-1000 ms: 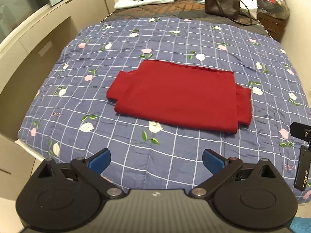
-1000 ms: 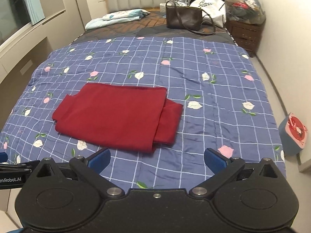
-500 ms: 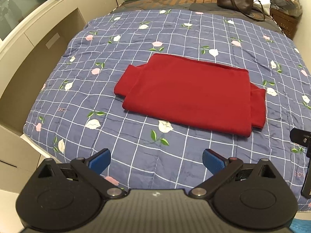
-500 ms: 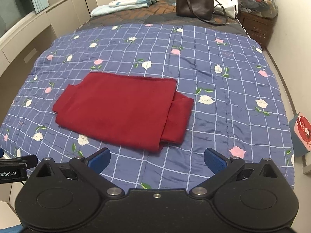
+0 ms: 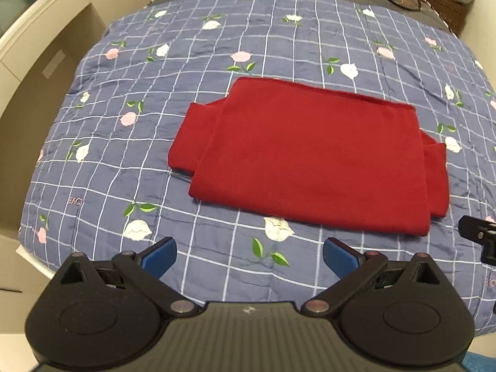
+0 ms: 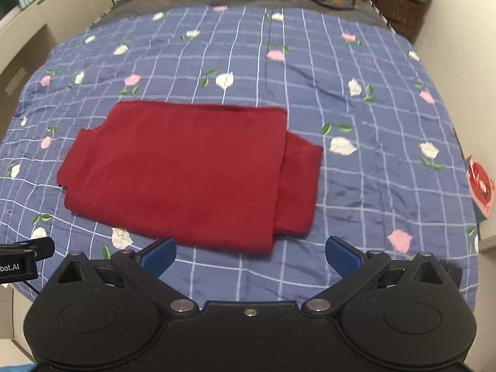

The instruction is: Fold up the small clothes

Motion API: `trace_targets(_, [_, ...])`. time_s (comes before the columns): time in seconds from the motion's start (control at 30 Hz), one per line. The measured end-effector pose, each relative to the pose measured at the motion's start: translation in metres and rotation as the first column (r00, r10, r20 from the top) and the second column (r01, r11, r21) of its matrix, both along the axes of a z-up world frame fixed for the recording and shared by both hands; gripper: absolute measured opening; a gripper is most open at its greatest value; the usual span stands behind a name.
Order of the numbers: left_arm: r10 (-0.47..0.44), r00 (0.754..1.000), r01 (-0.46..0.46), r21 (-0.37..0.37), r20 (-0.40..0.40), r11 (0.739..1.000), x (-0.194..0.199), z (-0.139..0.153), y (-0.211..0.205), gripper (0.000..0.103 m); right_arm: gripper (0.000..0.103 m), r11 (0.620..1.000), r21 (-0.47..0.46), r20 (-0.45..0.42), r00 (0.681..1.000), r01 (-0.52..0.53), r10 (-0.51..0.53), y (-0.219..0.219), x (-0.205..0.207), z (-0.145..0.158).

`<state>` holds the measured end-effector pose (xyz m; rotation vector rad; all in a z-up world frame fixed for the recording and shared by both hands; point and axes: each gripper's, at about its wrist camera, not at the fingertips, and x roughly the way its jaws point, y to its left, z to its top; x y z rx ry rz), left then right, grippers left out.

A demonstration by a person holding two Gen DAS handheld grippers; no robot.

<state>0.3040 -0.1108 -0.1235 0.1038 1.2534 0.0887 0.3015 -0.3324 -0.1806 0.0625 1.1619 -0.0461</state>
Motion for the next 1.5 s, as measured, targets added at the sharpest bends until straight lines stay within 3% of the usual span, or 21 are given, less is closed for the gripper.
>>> trace_targets(0.27, [-0.001, 0.995, -0.004, -0.047, -0.097, 0.999, 0.029, -0.038, 0.038, 0.102, 0.102, 0.999, -0.038, -0.063, 0.998, -0.010, 0.008, 0.049, 0.044, -0.041])
trace_targets(0.37, [0.001, 0.992, -0.008, -0.057, -0.124, 0.998, 0.039, -0.052, 0.050, 0.102, 0.102, 0.999, -0.021, -0.043, 0.998, -0.041, 0.040, 0.066, 0.064, -0.059])
trace_targets(0.47, [0.008, 0.989, -0.017, -0.059, -0.147, 0.998, 0.051, -0.069, 0.061, 0.102, 0.102, 0.997, 0.007, 0.039, 0.996, -0.080, 0.079, 0.077, 0.083, -0.073])
trace_targets(0.7, [0.058, 0.981, -0.072, -0.069, -0.183, 0.995, 0.076, -0.109, 0.082, 0.102, 0.102, 0.979, -0.069, 0.098, 0.975, -0.194, 0.200, 0.104, 0.117, -0.106])
trace_targets(0.83, [0.098, 0.977, -0.118, -0.097, -0.192, 0.988, 0.086, -0.134, 0.093, 0.102, 0.102, 0.961, -0.128, 0.019, 0.969, -0.243, 0.248, 0.117, 0.132, -0.138])
trace_targets(1.03, [0.136, 0.970, -0.162, -0.117, -0.201, 0.980, 0.090, -0.155, 0.109, 0.102, 0.102, 0.960, -0.144, -0.112, 0.968, -0.239, 0.224, 0.123, 0.148, -0.177])
trace_targets(1.23, [0.174, 0.962, -0.205, -0.138, -0.209, 0.969, 0.093, -0.170, 0.118, 0.102, 0.103, 0.968, -0.140, -0.165, 0.969, -0.209, 0.185, 0.122, 0.160, -0.190])
trace_targets(1.5, [0.213, 0.957, -0.245, -0.153, -0.199, 0.957, 0.110, -0.179, 0.111, 0.102, 0.103, 0.970, -0.119, -0.167, 0.967, -0.214, 0.192, 0.119, 0.163, -0.191])
